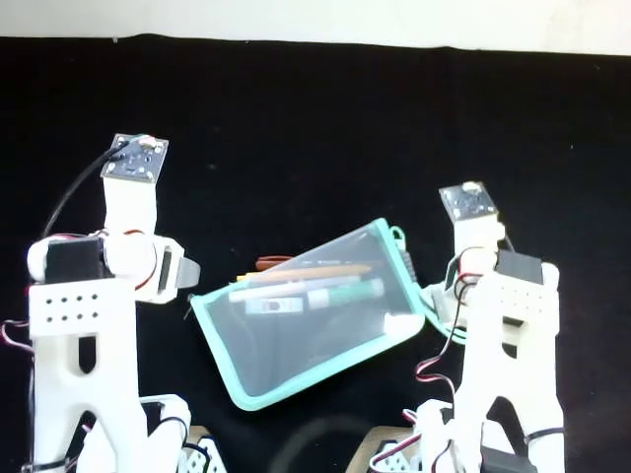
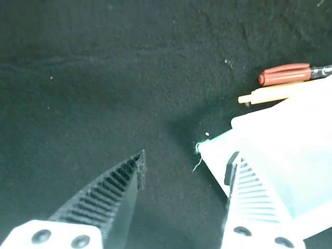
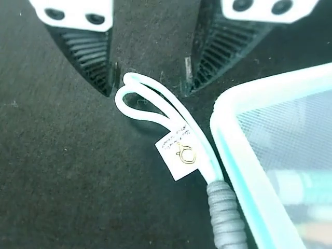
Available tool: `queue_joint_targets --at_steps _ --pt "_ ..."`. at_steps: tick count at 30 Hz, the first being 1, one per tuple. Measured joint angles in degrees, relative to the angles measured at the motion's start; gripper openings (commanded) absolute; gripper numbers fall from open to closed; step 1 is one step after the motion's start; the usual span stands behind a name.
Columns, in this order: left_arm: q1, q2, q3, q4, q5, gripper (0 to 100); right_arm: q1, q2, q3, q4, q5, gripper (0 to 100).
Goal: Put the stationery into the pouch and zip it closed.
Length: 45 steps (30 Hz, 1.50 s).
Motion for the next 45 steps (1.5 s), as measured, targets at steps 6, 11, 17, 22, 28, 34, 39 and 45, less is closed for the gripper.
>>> queue_joint_targets --at_steps 6,11,17,22,28,34,39,45 --pt "0.0 2.46 0.0 0.0 0.0 27 0.18 0.09 3.78 -5.19 5.19 20.5" --pt "0.0 3.34 0.0 0.0 0.0 27 0.26 0.53 6.15 -9.23 8.53 20.5" --pt "0.0 3.69 0.0 0.0 0.0 27 2.11 0.53 8.88 -13.89 11.43 20.5" --pt "0.0 3.69 0.0 0.0 0.0 27 3.52 0.53 10.55 -15.38 13.63 20.5" --pt "0.0 3.69 0.0 0.09 0.0 27 6.42 0.53 10.81 -16.44 14.86 20.5" --pt "0.0 3.69 0.0 0.09 0.0 27 6.59 0.53 9.23 -11.96 15.12 20.5" --pt "0.0 3.69 0.0 0.09 0.0 27 5.1 0.53 2.2 -2.73 15.47 20.5" --pt "0.0 3.69 0.0 0.09 0.0 27 5.01 0.53 0.79 -1.14 15.21 20.5"
